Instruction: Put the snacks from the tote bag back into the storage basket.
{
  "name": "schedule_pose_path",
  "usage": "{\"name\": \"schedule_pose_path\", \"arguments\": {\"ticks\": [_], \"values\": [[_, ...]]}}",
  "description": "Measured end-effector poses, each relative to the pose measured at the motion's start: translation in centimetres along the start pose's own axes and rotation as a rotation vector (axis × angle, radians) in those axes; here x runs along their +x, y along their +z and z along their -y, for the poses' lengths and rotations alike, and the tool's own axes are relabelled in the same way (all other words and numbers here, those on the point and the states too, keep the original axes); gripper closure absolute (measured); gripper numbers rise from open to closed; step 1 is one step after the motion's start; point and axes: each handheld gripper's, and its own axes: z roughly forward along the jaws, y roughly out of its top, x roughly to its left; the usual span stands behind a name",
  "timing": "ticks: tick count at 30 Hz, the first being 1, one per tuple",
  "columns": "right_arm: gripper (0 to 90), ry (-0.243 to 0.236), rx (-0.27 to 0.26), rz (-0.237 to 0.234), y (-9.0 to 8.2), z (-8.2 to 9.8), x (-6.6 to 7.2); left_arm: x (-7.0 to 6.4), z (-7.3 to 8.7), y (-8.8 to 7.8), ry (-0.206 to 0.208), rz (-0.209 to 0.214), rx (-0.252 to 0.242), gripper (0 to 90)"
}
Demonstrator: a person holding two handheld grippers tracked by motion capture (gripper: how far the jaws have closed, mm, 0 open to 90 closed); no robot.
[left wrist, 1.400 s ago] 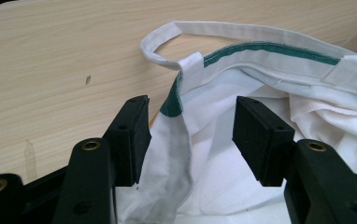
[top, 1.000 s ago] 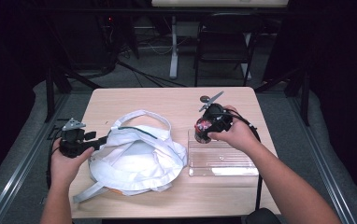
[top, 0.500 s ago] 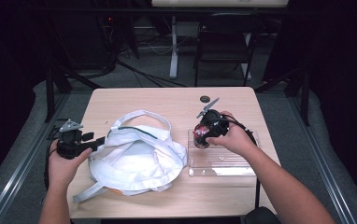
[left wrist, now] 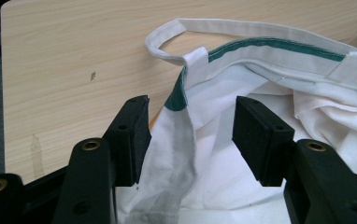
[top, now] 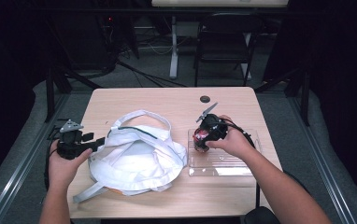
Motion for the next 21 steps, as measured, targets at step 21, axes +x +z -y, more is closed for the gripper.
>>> {"name": "schedule_pose_path", "arguments": {"ticks": [21], "values": [[25.1, -0.003, 0.011, -0.016, 2.1, 0.3, -0.1, -0.1, 0.1, 0.0, 0.003, -0.002, 0.0, 46.3]]}}
